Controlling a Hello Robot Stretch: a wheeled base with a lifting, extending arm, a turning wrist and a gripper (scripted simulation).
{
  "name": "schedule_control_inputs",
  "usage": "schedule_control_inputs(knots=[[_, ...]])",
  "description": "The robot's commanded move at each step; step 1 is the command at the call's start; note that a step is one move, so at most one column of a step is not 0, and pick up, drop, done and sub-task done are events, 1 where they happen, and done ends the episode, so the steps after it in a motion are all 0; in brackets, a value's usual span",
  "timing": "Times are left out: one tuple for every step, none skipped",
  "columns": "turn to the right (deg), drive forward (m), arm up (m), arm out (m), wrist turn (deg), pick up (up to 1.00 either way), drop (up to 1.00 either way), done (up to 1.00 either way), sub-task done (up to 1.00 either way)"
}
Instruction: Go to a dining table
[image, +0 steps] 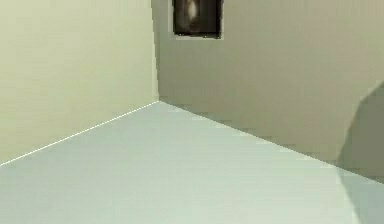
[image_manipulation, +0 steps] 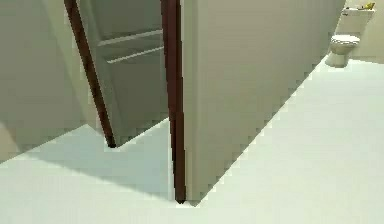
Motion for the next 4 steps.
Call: schedule_control_inputs(knots=[[45.0,0.0,0.0,0.0,0.0,0.0,0.0,0.0,0.0],[15.0,0.0,0.0,0.0,0.0,0.0,0.0,0.0,0.0],[0.0,0.8,0.0,0.0,0.0,0.0,0.0,0.0,0.0],[24.0,0.0,0.0,0.0,0.0,0.0,0.0,0.0,0.0]])
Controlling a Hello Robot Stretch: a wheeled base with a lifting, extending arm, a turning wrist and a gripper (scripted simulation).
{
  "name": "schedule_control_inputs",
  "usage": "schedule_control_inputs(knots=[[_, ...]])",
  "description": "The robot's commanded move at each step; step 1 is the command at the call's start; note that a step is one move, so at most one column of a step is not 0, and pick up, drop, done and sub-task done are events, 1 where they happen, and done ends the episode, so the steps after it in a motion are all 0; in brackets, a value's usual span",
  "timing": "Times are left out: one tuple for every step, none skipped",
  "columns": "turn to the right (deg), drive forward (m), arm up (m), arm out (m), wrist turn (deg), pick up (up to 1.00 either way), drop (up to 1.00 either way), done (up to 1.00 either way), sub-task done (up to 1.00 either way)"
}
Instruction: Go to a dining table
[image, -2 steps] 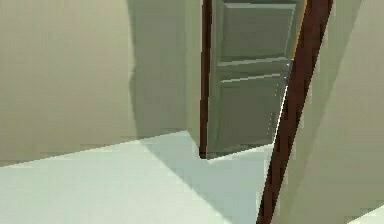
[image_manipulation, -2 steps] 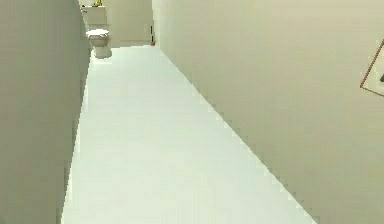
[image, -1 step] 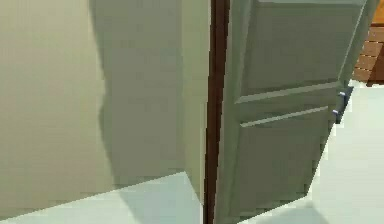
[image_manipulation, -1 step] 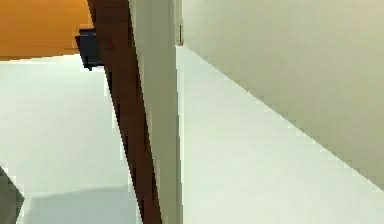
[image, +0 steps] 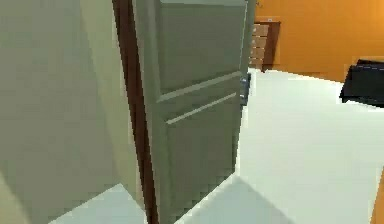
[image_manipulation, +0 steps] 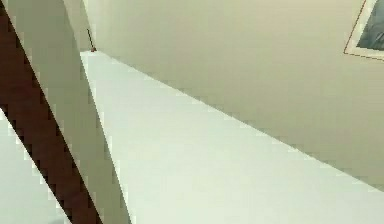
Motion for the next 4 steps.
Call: schedule_control_inputs(knots=[[0.0,0.45,0.0,0.0,0.0,0.0,0.0,0.0,0.0],[39.0,0.0,0.0,0.0,0.0,0.0,0.0,0.0,0.0],[0.0,1.0,0.0,0.0,0.0,0.0,0.0,0.0,0.0],[3.0,0.0,0.0,0.0,0.0,0.0,0.0,0.0,0.0]])
